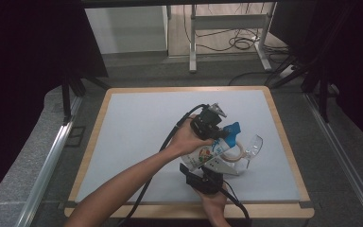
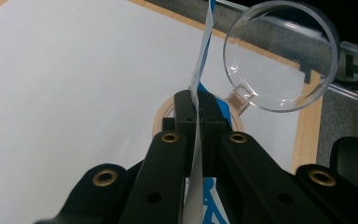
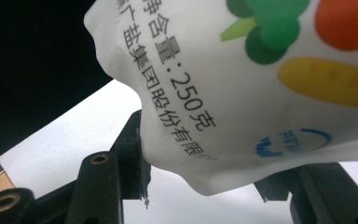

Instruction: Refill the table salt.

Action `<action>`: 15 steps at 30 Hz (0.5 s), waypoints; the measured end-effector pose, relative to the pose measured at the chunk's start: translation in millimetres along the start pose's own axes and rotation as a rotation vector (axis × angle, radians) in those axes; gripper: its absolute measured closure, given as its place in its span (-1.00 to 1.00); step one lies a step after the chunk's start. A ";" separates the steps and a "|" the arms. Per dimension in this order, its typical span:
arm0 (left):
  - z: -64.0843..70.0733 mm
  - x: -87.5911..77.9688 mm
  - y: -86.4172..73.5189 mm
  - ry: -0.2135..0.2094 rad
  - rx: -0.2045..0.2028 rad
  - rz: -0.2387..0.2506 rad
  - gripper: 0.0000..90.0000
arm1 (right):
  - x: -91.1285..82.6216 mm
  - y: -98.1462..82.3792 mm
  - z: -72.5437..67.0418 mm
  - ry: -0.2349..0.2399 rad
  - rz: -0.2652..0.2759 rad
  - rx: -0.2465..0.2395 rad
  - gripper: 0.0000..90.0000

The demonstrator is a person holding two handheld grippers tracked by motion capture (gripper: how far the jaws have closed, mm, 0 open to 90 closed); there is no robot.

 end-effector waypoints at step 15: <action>-2.3 6.1 0.4 0.012 0.012 -0.045 1.00 | 4.1 1.4 -0.9 0.000 0.003 0.008 0.06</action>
Point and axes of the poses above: each handheld gripper's, and its own axes: x roughly forward along the jaws, y roughly out of its top, z roughly to its right, the point moved 10 cm from there along x, roughly forward along the jaws, and after that the axes turned 3 degrees about x, right-handed, at the moved point
